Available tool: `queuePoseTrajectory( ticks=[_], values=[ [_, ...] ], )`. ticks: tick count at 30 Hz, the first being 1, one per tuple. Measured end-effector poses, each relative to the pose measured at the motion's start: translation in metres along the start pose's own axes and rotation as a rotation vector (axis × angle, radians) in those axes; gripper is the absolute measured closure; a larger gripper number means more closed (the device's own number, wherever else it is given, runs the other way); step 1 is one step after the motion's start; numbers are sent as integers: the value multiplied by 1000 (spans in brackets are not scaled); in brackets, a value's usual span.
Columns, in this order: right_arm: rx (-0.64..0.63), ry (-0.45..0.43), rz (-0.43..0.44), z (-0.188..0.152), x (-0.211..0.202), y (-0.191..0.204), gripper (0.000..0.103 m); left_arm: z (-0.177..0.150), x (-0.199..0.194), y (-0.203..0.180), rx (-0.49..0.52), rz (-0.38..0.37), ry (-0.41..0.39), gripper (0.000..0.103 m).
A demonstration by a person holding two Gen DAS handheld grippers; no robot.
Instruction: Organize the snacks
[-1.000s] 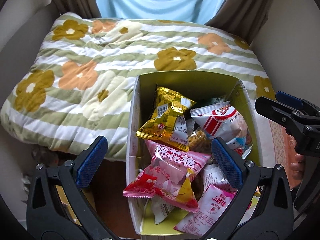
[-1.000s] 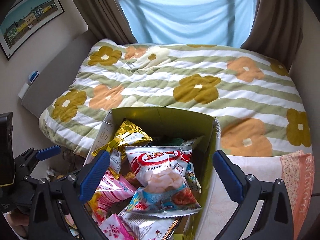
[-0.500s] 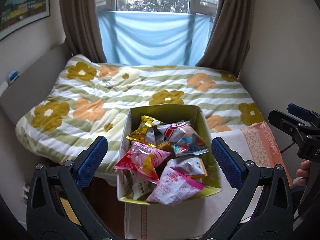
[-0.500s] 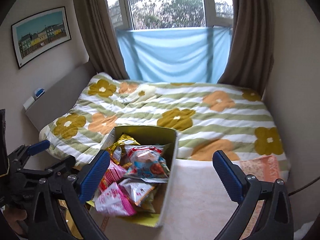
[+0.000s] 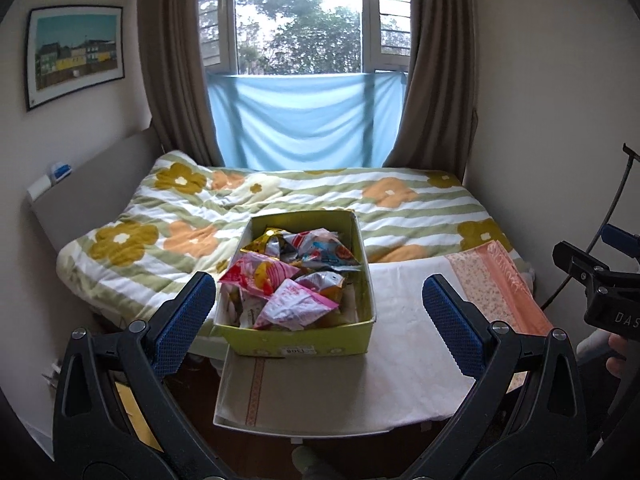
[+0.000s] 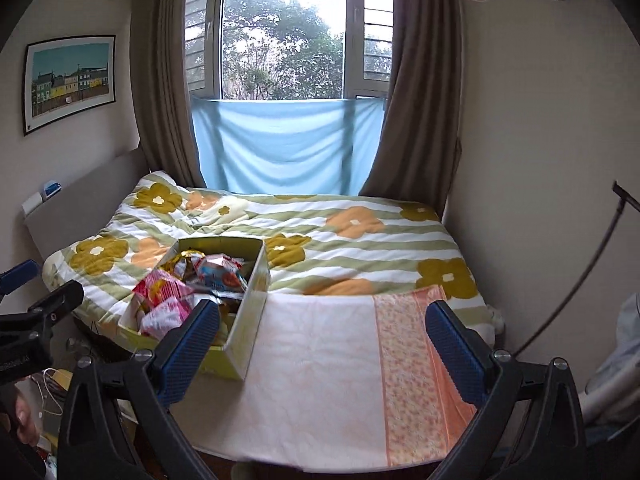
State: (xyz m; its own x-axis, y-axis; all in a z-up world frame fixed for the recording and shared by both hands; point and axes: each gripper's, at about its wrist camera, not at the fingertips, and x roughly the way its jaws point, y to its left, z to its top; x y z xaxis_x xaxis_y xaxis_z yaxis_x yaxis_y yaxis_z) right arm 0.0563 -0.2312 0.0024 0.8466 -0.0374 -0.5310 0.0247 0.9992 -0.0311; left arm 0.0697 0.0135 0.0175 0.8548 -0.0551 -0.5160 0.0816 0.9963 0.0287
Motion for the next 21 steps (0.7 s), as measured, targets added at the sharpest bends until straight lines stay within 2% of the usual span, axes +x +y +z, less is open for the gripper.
queuePoseTrajectory(
  ticks=[6,10,21],
  values=[
    [28,-7,-18,-21,-18,-12,1,-15,-13,-16,-4,-5,-13,0],
    [33,-13,-26,-22,-21,-18,1,-15,-18,-22,-11,-21,-23,0],
    [40,-17,-18,-26,-21,-22,1,-11,-18,-32,-3,-3,-28,0]
  ],
)
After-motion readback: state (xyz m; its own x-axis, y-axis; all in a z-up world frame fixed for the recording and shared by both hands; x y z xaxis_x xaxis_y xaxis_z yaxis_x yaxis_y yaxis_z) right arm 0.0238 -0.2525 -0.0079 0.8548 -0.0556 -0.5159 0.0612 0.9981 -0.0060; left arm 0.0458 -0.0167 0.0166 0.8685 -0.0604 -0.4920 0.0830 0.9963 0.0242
